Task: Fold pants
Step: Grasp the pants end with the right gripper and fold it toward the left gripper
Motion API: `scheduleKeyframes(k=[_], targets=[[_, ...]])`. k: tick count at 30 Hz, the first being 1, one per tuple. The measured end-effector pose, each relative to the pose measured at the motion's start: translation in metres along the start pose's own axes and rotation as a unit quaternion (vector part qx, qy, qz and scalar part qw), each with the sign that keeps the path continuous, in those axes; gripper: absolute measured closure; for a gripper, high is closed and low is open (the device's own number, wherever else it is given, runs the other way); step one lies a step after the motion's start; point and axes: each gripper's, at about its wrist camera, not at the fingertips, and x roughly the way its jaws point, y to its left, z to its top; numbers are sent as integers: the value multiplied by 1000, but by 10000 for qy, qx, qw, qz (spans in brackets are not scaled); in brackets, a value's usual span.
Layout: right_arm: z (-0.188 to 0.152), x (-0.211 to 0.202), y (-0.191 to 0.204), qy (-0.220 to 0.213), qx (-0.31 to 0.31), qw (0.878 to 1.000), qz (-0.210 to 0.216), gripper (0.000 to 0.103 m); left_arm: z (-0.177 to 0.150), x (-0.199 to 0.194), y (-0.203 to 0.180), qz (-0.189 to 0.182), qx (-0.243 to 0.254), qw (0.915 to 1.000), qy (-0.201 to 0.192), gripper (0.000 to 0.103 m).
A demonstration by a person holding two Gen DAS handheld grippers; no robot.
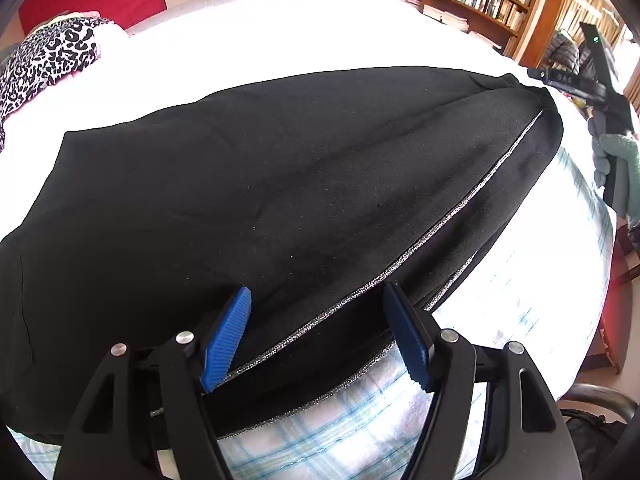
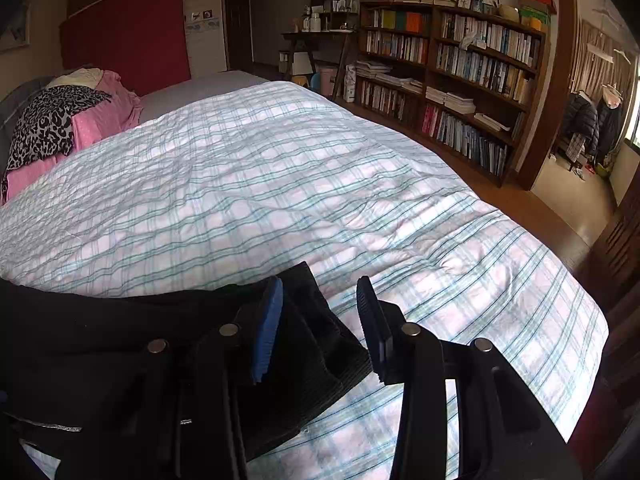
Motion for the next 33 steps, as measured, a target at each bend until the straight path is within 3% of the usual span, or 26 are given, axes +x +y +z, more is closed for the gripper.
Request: scheduleKeyframes(k=[2,4,8,14,26,33], targets=[[4,-14,11,-116,-27,9999,121,63,-3,-4,5,-3,-14,10000,-8,35],[1,-22,31,-75,-171,9985,505,63,-2,-5,7,-21,-44,10000,-10,35],[-18,-17,71,297,-572,9938,905,63,-5,-6,10,8,-53,10000,-39,35],[-41,8,79,671,-730,9922,761,63,-7,-6,1,47,-34,10000,-80,35],[-38,3,70,553,-597,9954,510,66,-14,-9,-6,116,0,9998,-151,34],[-54,22,73,658,-836,9934,436,66,-16,-9,-11,172,2,9997,-199,33]])
